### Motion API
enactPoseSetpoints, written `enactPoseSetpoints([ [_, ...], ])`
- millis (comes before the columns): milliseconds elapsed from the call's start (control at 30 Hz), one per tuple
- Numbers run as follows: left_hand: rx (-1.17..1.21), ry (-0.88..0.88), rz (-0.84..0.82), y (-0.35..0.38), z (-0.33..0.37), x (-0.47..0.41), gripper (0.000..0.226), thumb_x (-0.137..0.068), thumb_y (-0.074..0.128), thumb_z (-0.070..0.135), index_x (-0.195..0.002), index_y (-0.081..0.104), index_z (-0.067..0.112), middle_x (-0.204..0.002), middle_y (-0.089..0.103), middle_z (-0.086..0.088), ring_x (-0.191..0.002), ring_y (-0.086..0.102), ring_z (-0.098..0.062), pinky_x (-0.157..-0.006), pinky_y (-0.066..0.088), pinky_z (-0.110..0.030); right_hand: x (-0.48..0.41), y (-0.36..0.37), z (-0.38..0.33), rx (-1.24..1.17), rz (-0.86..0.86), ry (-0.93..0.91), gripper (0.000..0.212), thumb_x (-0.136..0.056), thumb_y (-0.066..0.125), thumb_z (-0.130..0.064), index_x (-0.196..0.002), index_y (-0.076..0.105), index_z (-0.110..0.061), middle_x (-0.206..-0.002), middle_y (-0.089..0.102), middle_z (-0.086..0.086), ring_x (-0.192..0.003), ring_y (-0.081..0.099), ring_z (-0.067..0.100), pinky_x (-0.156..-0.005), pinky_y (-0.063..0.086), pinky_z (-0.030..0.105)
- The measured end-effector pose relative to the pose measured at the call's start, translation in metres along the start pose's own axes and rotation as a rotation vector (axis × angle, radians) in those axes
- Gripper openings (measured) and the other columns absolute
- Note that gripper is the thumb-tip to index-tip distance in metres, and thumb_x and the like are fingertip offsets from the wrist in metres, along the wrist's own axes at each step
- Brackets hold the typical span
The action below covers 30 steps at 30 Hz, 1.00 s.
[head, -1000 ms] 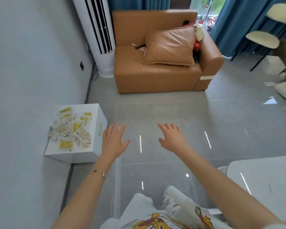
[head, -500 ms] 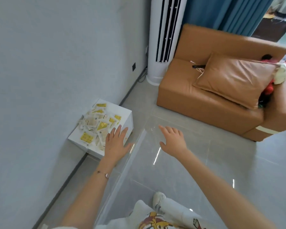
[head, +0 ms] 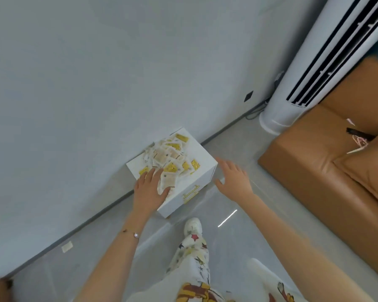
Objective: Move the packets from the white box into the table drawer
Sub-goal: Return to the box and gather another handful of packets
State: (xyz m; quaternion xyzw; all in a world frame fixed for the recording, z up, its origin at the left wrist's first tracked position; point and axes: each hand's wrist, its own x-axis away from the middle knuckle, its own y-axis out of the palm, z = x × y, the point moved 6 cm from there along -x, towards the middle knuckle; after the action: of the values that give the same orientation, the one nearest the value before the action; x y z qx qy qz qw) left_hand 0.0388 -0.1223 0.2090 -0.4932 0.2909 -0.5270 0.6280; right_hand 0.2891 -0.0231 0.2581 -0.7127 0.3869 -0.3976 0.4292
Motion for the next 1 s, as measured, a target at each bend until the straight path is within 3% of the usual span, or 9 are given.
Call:
enactPoseSetpoints([
  [167,0.052,-0.133,-0.03,0.01,-0.027,-0.065,0.07,-0.085,0.053,0.054,-0.146,0.037,0.023,-0.153,0.035,-0.005,-0.141,0.028,-0.032,-0.113,0.024,-0.048,-0.081,0.007,0.0,0.076,-0.128,-0.015,0.07,-0.095,0.047,-0.045,-0.152,0.007,-0.033,-0.151,0.032,0.004,-0.133,0.039,0.029,-0.11,0.032,0.044],
  [500,0.234,-0.333,-0.021,0.026,-0.051,-0.158,0.066,-0.087,0.061,0.047,-0.144,0.04,0.02,-0.148,0.042,-0.004,-0.136,0.037,-0.029,-0.11,0.032,-0.046,-0.205,0.015,0.01,0.063,-0.239,-0.035,0.069,-0.094,0.049,-0.045,-0.151,0.014,-0.029,-0.143,0.042,0.007,-0.127,0.045,0.03,-0.104,0.037,0.042],
  [633,0.449,-0.57,-0.036,0.073,-0.068,-0.17,0.063,-0.088,0.06,0.046,-0.143,0.039,0.024,-0.14,0.051,-0.003,-0.13,0.045,-0.027,-0.106,0.038,-0.046,-0.256,0.063,0.012,0.043,-0.383,-0.066,0.07,-0.094,0.05,-0.044,-0.152,0.013,-0.029,-0.147,0.039,0.008,-0.131,0.042,0.031,-0.105,0.034,0.044],
  [733,0.528,-0.74,-0.053,0.119,-0.078,-0.184,0.064,-0.089,0.059,0.045,-0.146,0.034,0.027,-0.145,0.046,-0.002,-0.135,0.039,-0.025,-0.109,0.035,-0.044,-0.307,0.112,0.015,0.044,-0.494,-0.085,0.07,-0.093,0.05,-0.045,-0.151,0.014,-0.029,-0.144,0.041,0.01,-0.129,0.042,0.031,-0.106,0.035,0.044],
  [1000,0.829,-1.011,0.123,0.246,-0.107,-0.229,0.067,-0.087,0.065,0.04,-0.145,0.036,0.021,-0.148,0.041,-0.001,-0.137,0.036,-0.022,-0.112,0.031,-0.046,-0.406,0.241,0.023,0.014,-0.599,-0.127,0.062,-0.092,0.051,-0.047,-0.146,0.028,-0.025,-0.135,0.048,0.01,-0.12,0.05,0.031,-0.098,0.044,0.045],
])
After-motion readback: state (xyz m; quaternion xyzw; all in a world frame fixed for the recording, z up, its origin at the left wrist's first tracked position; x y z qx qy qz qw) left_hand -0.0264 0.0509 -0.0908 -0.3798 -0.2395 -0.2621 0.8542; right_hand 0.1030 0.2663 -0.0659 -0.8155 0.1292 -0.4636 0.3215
